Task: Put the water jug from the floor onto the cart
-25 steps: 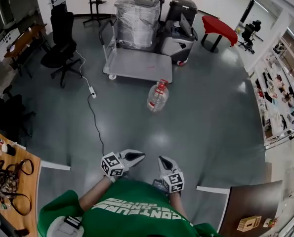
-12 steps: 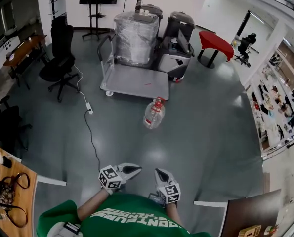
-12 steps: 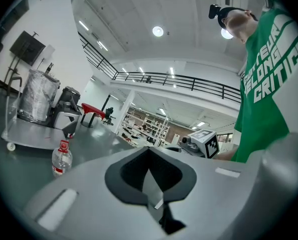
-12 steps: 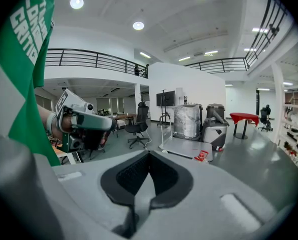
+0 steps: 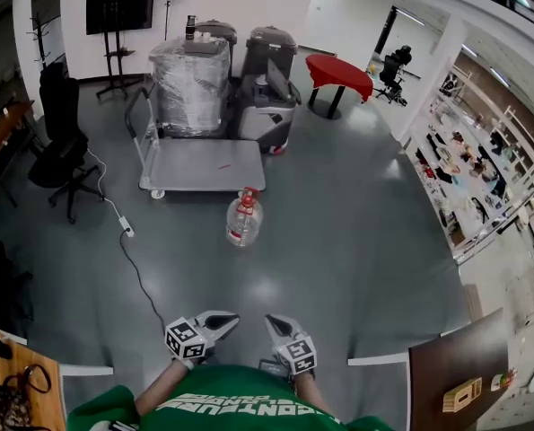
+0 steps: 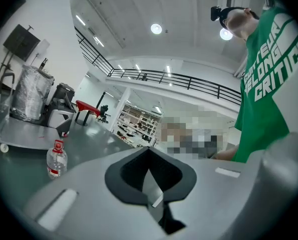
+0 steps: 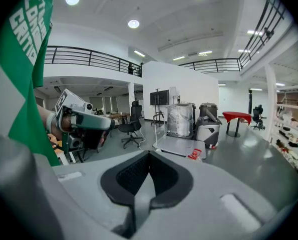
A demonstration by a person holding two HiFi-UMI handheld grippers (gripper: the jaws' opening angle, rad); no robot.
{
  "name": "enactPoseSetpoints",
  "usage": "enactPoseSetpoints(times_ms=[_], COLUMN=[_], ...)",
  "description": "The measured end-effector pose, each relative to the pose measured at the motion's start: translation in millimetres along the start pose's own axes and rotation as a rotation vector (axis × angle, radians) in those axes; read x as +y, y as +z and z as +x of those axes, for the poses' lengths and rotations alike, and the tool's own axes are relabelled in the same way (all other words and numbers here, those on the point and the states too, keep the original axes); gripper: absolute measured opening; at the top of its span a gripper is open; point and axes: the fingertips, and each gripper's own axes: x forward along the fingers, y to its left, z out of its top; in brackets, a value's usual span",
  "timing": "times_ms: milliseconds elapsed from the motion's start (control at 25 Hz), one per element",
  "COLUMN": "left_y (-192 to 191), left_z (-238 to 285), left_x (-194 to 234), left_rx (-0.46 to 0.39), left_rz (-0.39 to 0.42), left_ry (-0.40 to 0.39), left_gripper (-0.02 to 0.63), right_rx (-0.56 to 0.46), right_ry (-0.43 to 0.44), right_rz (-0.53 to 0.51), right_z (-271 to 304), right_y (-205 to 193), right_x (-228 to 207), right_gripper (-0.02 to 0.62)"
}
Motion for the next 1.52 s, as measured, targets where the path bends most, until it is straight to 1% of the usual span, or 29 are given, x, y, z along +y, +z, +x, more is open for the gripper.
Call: enactPoseSetpoints(times_ms=[520,800,1120,1360,1520], left_y=[5.9,11.6,23.3,33.5,35.7], left_z=[-10.2,-13.2,-10.6,-12.2,-25.1], left_x=[22.7,46.5,68.4,87.3,101.5], left_rx=[0.012,0.022,0.016,0.014,0.027], left_rz=[-0.011,-0.015,-0.023,-0.034,-0.043], left_ry=[-0.027,-0.028,-0.048,-0.036,-0.017], left_gripper=[0.014,0.014,0.014,0.014,0.014], right_rx=[0.005,0.01,0.028,0.046,0.048], right_ry=[-0.013,-0.031,-0.061,-0.048,-0.028], right_rz=[0.006,0.01,0.02,0.014,0.018], right_z=[27.2,43.8,57.3,76.3,97.7], right_y=[8.0,14.6,22.1,30.5,33.6], right_x=[8.8,3.8,-8.4,-12.0,-5.7], right_gripper=[-0.008,-0.008,-0.008,-0.008,-0.008])
